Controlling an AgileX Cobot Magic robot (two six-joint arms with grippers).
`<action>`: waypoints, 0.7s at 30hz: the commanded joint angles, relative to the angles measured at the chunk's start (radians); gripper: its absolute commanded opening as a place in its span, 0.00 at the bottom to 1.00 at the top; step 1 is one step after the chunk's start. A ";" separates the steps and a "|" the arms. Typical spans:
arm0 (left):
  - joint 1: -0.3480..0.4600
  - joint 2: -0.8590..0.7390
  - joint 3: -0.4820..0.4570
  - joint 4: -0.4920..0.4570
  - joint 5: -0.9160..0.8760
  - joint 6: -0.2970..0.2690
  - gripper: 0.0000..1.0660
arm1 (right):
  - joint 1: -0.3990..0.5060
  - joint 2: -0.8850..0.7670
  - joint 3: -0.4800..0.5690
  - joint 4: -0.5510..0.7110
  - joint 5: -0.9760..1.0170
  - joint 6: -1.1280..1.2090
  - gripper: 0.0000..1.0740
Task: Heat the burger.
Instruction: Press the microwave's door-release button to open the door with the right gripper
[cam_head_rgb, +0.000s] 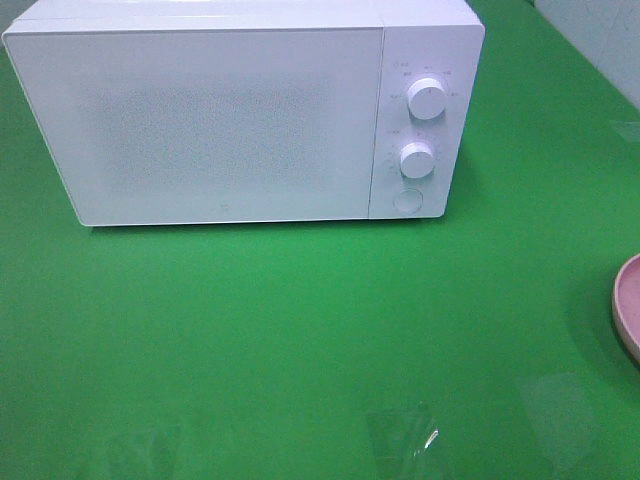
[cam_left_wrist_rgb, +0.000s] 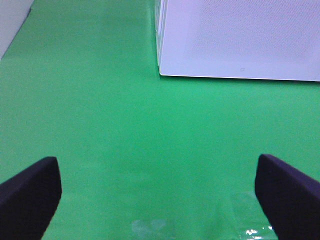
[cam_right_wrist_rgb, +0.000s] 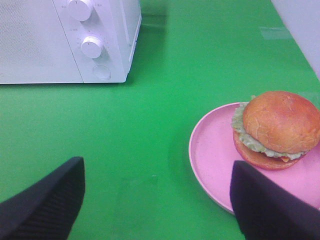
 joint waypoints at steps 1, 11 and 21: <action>-0.007 -0.019 0.001 -0.009 -0.015 0.000 0.94 | -0.004 -0.026 0.001 0.005 -0.014 -0.008 0.71; -0.007 -0.019 0.001 -0.009 -0.015 0.000 0.94 | -0.004 -0.026 0.001 0.005 -0.014 -0.006 0.71; -0.007 -0.019 0.001 -0.009 -0.015 0.000 0.94 | -0.004 0.043 -0.060 0.001 -0.021 -0.006 0.72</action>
